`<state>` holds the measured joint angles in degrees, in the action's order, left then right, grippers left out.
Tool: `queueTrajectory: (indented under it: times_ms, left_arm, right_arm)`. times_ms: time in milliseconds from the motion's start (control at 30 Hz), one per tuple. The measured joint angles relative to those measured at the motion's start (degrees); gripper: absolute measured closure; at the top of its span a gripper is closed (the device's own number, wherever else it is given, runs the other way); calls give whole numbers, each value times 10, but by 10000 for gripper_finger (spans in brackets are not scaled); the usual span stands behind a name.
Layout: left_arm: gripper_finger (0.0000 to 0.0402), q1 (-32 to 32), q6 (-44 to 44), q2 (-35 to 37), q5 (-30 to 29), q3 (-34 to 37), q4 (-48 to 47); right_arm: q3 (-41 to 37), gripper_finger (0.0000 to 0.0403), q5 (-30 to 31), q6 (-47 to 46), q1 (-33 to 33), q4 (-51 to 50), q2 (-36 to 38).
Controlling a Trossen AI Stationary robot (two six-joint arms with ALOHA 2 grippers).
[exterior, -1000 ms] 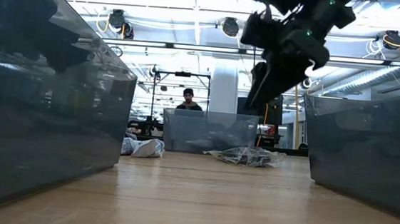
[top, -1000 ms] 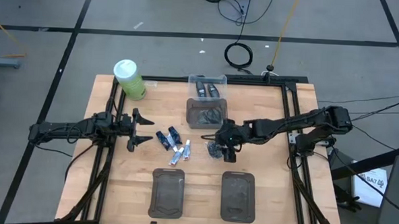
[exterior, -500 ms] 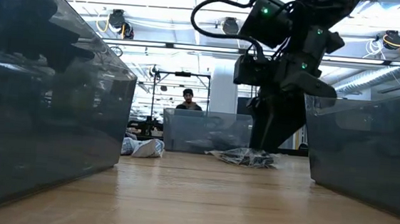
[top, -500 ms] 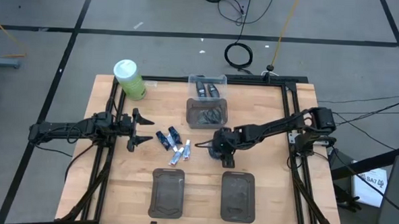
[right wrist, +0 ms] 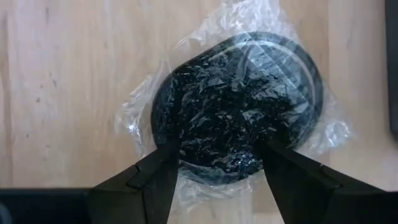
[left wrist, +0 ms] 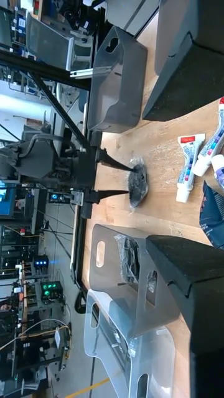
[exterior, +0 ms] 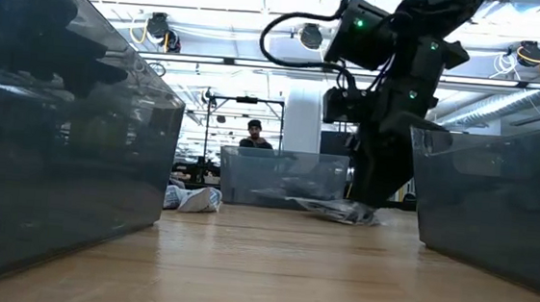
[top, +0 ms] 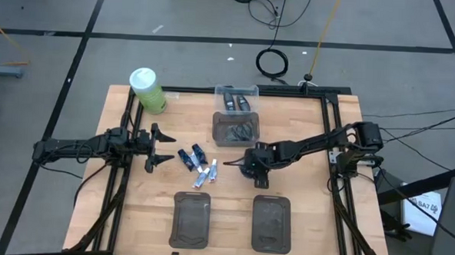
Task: Pick & Place Travel size toiletries
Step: Put the black hairbrush into the top black bin
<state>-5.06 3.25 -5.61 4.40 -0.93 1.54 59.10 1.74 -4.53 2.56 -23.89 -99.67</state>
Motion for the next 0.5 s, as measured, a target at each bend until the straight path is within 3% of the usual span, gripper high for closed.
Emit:
queueTrajectory:
  times_ms: [333, 500]
  left_arm:
    - [96, 0, 0, 0, 0, 0, 0]
    - [96, 0, 0, 0, 0, 0, 0]
  right_arm:
    - [2, 190, 3, -102, -11, -118, 2]
    - [0, 191, 46, -141, -10, -182, 16]
